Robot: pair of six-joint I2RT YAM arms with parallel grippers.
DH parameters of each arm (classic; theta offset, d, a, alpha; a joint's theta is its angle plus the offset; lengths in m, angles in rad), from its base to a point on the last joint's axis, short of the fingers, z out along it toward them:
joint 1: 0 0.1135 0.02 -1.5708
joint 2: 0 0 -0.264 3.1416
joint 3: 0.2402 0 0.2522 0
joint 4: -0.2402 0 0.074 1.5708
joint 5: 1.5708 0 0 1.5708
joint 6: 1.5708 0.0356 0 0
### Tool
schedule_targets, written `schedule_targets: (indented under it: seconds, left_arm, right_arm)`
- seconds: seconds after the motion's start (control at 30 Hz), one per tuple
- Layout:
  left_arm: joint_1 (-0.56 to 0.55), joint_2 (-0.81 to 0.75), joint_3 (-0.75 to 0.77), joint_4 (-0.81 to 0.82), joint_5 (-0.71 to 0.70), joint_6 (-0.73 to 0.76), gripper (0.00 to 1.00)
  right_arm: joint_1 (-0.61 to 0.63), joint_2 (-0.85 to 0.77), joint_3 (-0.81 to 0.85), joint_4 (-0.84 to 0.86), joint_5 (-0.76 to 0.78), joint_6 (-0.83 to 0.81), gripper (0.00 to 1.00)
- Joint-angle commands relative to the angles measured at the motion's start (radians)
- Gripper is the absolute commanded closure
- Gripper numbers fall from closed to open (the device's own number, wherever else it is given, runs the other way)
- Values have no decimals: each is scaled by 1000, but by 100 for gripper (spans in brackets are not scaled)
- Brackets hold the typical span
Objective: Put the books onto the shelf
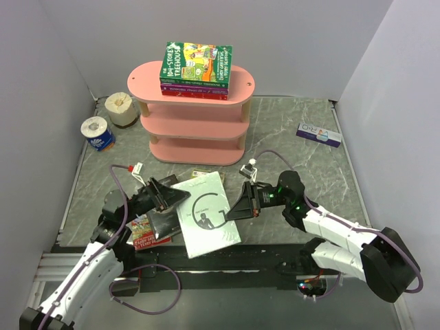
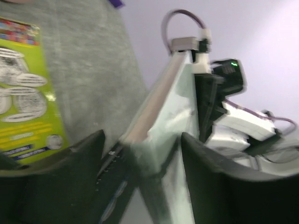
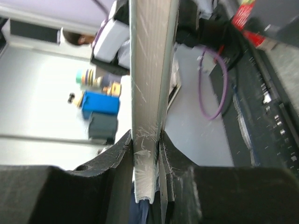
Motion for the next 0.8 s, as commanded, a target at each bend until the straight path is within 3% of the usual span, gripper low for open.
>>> schedule_targets:
  seconds: [0.0, 0.03, 0.1, 0.13, 0.23, 0.27, 0.3, 0.33, 0.37, 0.4, 0.43, 0.53, 0.6, 0.77]
  left_arm:
    - [0, 50, -49, 345, 195, -109, 42]
    - [0, 61, -57, 427, 213, -137, 60]
    - [0, 90, -70, 498, 264, -160, 81]
    - [0, 93, -76, 547, 276, -184, 99]
    - [0, 64, -84, 552, 257, -194, 99]
    - [0, 43, -74, 481, 234, -182, 99]
    - [1, -9, -60, 419, 138, -163, 99]
    - [1, -40, -48, 347, 85, -131, 99]
    - [1, -72, -23, 249, 15, -123, 99]
    - [1, -126, -14, 218, -48, -122, 99]
    - [1, -143, -5, 202, -160, -132, 99]
    - [3, -165, 41, 112, -384, -184, 99]
    - [3, -158, 39, 164, -469, -227, 99]
    - [12, -76, 65, 204, -657, -333, 99]
  right_arm:
    - [2, 9, 98, 211, -126, 36, 100]
    - [3, 15, 106, 205, -134, 34, 100]
    - [3, 21, 127, 190, -145, 21, 100]
    - [3, 23, 135, 162, -152, 11, 100]
    - [2, 10, 175, 86, -137, -54, 100]
    - [0, 0, 205, -26, -116, -93, 100]
    - [-14, -16, 228, -139, -85, -208, 76]
    - [-20, -57, 254, -253, -42, -283, 61]
    - [-20, -82, 311, -474, 90, -352, 50]
    - [-20, -105, 337, -544, 154, -453, 38]
    - [-20, -135, 356, -582, 208, -473, 33]
    - [-29, -203, 388, -695, 409, -492, 28]
    - [-29, -235, 365, -686, 502, -478, 28]
    - [-34, -300, 336, -712, 579, -477, 31]
